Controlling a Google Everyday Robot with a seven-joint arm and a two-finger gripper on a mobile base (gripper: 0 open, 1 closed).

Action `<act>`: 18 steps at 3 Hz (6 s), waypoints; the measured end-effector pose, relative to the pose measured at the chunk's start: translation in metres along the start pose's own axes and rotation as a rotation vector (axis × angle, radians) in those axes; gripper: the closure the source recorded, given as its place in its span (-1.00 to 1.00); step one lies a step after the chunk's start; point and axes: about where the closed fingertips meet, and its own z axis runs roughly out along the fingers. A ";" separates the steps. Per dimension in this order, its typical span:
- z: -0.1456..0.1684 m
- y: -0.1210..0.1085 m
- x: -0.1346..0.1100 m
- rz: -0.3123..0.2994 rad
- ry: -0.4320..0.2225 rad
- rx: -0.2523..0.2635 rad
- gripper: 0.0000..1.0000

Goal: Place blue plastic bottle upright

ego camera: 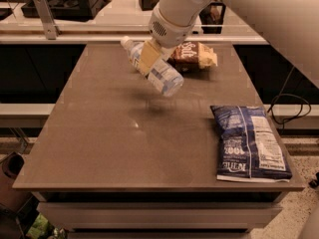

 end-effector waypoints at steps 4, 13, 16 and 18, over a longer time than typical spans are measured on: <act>-0.031 0.010 -0.063 -0.219 -0.557 -0.161 1.00; 0.061 0.008 -0.034 -0.113 -0.982 -0.376 1.00; 0.061 0.011 -0.036 -0.116 -0.982 -0.381 -0.27; 0.062 0.016 -0.039 -0.121 -0.981 -0.388 -1.00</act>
Offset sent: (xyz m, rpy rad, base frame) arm 0.0244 0.0157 0.0708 0.4126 -0.3494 0.2517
